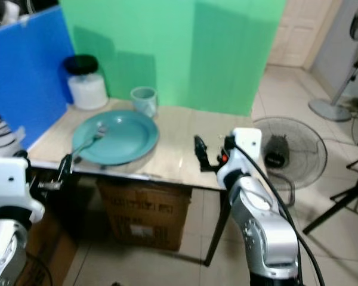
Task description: Setting the table
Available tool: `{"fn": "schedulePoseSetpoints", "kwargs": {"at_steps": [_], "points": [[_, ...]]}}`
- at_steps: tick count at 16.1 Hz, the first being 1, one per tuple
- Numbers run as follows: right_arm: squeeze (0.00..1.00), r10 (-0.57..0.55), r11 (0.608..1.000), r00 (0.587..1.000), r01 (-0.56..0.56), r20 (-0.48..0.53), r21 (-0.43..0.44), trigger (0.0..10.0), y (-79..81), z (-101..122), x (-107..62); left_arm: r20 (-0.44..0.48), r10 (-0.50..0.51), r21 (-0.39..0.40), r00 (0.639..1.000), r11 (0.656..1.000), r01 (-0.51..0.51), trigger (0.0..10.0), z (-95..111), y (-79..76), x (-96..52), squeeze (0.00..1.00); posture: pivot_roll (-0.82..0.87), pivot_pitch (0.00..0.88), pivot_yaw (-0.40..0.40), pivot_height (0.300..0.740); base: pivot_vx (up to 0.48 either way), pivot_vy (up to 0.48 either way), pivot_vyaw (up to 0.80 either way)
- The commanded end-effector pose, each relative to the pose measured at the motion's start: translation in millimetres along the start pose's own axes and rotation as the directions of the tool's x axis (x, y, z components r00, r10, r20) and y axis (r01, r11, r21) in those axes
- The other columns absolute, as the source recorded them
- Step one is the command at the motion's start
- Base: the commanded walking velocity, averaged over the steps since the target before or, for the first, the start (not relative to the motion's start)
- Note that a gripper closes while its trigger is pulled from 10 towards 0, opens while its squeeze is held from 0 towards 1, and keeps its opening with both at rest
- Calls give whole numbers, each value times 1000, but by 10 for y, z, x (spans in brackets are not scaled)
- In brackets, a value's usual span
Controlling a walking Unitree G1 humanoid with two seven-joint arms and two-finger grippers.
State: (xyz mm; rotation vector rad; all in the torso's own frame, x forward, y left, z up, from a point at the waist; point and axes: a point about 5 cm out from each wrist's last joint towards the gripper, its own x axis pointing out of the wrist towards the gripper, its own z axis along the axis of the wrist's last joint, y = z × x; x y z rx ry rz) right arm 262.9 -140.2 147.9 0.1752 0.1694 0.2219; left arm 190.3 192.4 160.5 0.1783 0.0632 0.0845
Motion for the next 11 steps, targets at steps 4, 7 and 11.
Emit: {"fn": "schedulePoseSetpoints", "kwargs": {"at_steps": [4, 7, 11], "points": [[0, 67, 997, 994, -70, -82, -30, 10000, 41, -79, 42, 15, -24, 9, 1000, 1000, 23, 10000, 48, -22, -48, 0, 20, 0, -5, 740, 355, 0, 0], [0, 99, 995, 991, -102, -96, -23, 10000, 81, -100, 41, 7, -43, 26, 999, 999, 43, 10000, 31, -4, -62, 0, 18, 0, 0, 740, 366, 0, 0], [0, 97, 995, 990, -99, -103, -16, 10000, 87, -134, 27, 10, -48, 30, 999, 998, 48, 10000, 43, 25, -35, 0, 17, 0, 9, 740, 368, 0, 0]]}}
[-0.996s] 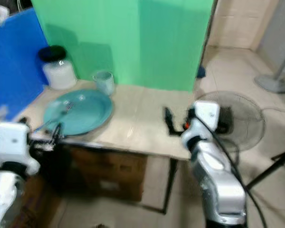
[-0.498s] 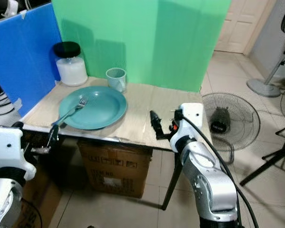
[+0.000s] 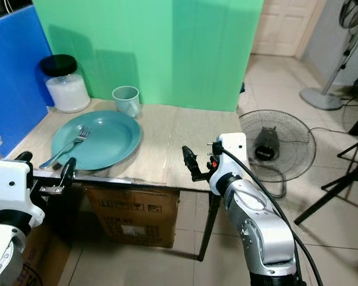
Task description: Setting the table
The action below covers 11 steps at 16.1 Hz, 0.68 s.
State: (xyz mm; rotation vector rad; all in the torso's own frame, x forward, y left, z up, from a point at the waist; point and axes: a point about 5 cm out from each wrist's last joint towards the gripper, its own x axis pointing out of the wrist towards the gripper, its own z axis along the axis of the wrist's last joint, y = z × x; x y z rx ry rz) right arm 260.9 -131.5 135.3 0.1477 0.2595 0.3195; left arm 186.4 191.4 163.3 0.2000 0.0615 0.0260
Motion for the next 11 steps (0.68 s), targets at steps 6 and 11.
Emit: {"fn": "schedulePoseSetpoints", "kwargs": {"at_steps": [6, 11], "points": [[0, -10, 1000, 1000, 10, -1, 17, 10000, 9, 1, 5, 7, -1, 8, 1000, 1000, 1, 10000, 27, 54, 45, 0, 3, 0, 25, 740, 431, 0, -400], [0, -26, 999, 1000, 27, -13, 23, 10000, 7, -27, -24, -11, -25, 13, 1000, 1000, 25, 10000, 10, 44, 29, 0, 5, 1, 27, 740, 315, 0, 0]]}}
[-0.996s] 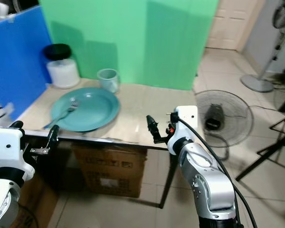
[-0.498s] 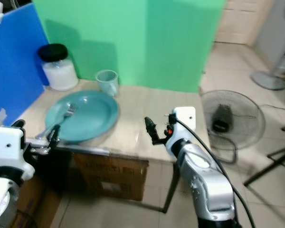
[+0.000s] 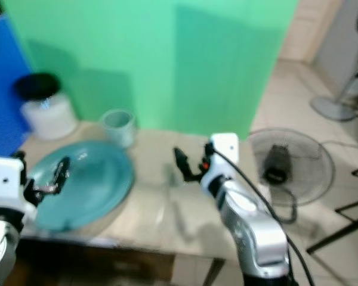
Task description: Setting the table
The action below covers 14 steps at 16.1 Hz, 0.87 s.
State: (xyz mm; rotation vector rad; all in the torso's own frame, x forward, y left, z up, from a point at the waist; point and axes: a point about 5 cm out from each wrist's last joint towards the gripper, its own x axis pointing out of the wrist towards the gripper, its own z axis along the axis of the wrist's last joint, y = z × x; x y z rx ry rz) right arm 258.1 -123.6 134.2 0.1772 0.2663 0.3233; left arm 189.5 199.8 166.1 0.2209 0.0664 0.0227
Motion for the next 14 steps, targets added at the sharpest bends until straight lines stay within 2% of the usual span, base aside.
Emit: {"fn": "schedulePoseSetpoints", "kwargs": {"at_steps": [1, 3, 10, 11, 13, 14], "points": [[0, -40, 999, 999, 40, -9, -4, 10000, -76, -1, -35, -6, -26, -9, 1000, 1000, 26, 10000, -2, -52, -1, 0, 3, 2, 29, 740, 0, 0, 0], [0, -56, 998, 998, 57, -21, 13, 10000, -92, -23, -63, -6, -23, -13, 1000, 1000, 23, 10000, -5, -57, 13, 0, -2, 3, 31, 740, 0, 172, -203], [0, -79, 996, 997, 80, -21, 31, 10000, -104, -30, -103, -10, -37, -9, 999, 999, 37, 10000, -12, -52, 47, 0, -14, 0, 42, 740, 0, 434, -715], [0, -80, 996, 997, 81, -21, 31, 10000, -101, -31, -106, -10, -38, -8, 999, 999, 38, 10000, -12, -52, 51, 0, -14, 0, 42, 740, 0, 442, 0], [0, -80, 997, 997, 81, -23, 22, 10000, -98, -26, -85, -14, -20, 38, 1000, 999, 21, 10000, -4, -29, 70, 0, -12, 0, 42, 740, 0, 0, 0], [0, -80, 997, 997, 80, -23, 22, 10000, -97, -21, -78, -14, -16, 43, 1000, 999, 17, 10000, -2, -19, 76, 0, -8, 0, 43, 740, 0, -480, 0]]}}
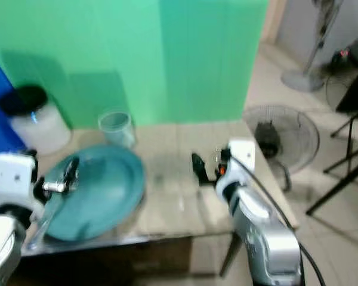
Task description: Setting the table
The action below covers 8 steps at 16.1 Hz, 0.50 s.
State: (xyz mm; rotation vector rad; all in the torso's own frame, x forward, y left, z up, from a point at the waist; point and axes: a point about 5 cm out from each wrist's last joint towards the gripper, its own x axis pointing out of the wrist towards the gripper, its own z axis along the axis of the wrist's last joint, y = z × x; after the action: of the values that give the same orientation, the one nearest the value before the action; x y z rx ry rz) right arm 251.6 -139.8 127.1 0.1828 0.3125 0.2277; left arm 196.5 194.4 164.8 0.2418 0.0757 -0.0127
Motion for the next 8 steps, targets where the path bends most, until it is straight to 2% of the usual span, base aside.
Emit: {"fn": "schedulePoseSetpoints", "kwargs": {"at_steps": [1, 2, 6, 7, 8], "points": [[0, 16, 1000, 1000, -16, 15, -3, 10000, 53, 53, 20, -8, 28, 22, 1000, 999, -27, 10000, -6, 53, 10, 0, -8, 0, 45, 740, 0, -480, 0], [0, 16, 1000, 1000, -16, 18, -4, 10000, 53, 64, 29, -10, 33, 1, 999, 999, -33, 10000, -14, 66, 10, 0, -5, 0, 49, 740, 0, -480, 0], [0, 7, 1000, 1000, -6, 20, -17, 10000, 1, 98, 53, -25, -34, -13, 999, 999, 34, 10000, -6, -10, 25, 0, 1, 0, 48, 740, 0, 0, 0], [0, 20, 999, 1000, -19, 21, -36, 10000, -4, 122, 65, -104, -47, -27, 994, 999, 44, 10000, -93, -11, 41, 0, -2, 0, 41, 740, 0, 0, 0], [0, 35, 998, 999, -35, 11, -49, 10000, -1, 127, 70, -140, -46, -21, 989, 999, 44, 10000, -131, 7, 50, 0, -2, 0, 41, 740, 0, 0, 0]]}}
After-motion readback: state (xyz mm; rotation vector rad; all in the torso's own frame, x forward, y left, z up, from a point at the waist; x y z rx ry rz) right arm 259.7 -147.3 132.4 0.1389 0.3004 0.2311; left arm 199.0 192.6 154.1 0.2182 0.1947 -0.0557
